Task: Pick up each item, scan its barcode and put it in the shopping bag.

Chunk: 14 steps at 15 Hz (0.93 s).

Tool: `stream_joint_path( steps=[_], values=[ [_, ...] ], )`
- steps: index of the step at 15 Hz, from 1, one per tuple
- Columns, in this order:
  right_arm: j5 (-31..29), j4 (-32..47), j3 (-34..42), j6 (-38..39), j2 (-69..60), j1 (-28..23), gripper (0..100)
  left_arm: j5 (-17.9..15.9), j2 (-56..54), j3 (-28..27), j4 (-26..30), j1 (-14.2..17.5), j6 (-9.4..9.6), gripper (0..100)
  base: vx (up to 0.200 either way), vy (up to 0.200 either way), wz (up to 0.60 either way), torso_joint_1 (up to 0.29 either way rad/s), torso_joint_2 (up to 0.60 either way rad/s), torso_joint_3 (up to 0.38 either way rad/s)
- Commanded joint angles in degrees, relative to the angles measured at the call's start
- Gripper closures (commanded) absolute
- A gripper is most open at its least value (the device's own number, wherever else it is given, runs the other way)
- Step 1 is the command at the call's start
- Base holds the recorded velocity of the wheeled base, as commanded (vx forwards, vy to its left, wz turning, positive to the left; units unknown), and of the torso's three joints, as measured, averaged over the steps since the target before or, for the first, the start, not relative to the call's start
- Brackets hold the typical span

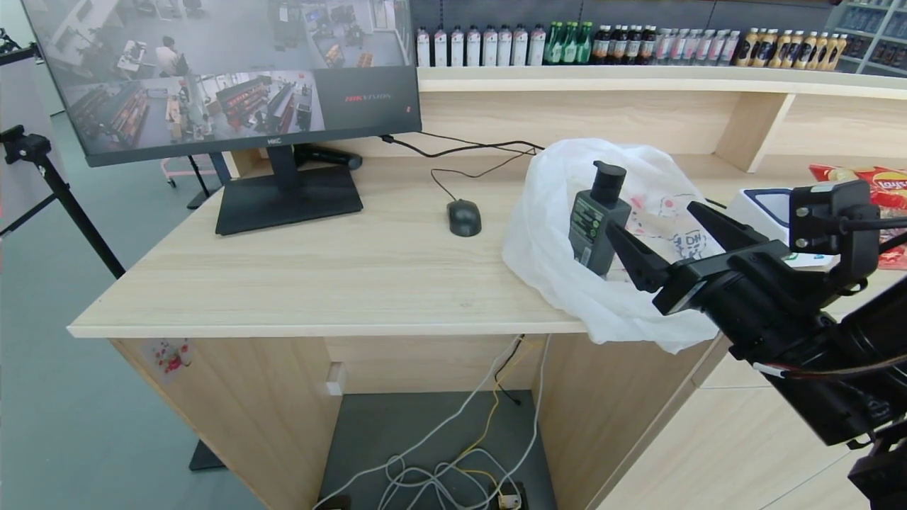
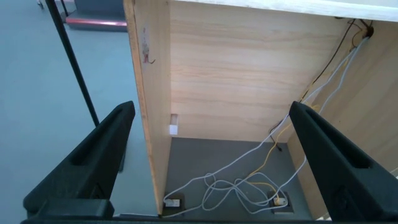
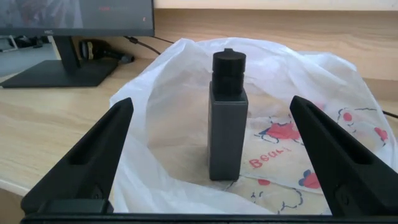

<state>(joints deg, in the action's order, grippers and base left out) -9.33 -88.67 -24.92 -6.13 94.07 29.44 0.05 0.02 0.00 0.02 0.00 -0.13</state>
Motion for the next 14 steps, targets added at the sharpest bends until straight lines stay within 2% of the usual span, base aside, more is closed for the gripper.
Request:
stream_joint_path(
  steps=[1, 14],
  values=[
    [0.0, 0.0, 0.0, 0.0, 0.1, 0.0, 0, 0.0, 0.0, 0.0, 0.0, 0.0, -0.13, 0, 0.000, -0.200, 0.00, -0.002, 0.00, -0.002],
    [0.0, 0.0, 0.3, -0.1, 0.0, 0.1, 0, 0.0, 0.0, 0.0, 0.0, 0.0, -0.13, 0, 0.000, -0.200, 0.00, 0.004, 0.00, 0.002]
  ],
)
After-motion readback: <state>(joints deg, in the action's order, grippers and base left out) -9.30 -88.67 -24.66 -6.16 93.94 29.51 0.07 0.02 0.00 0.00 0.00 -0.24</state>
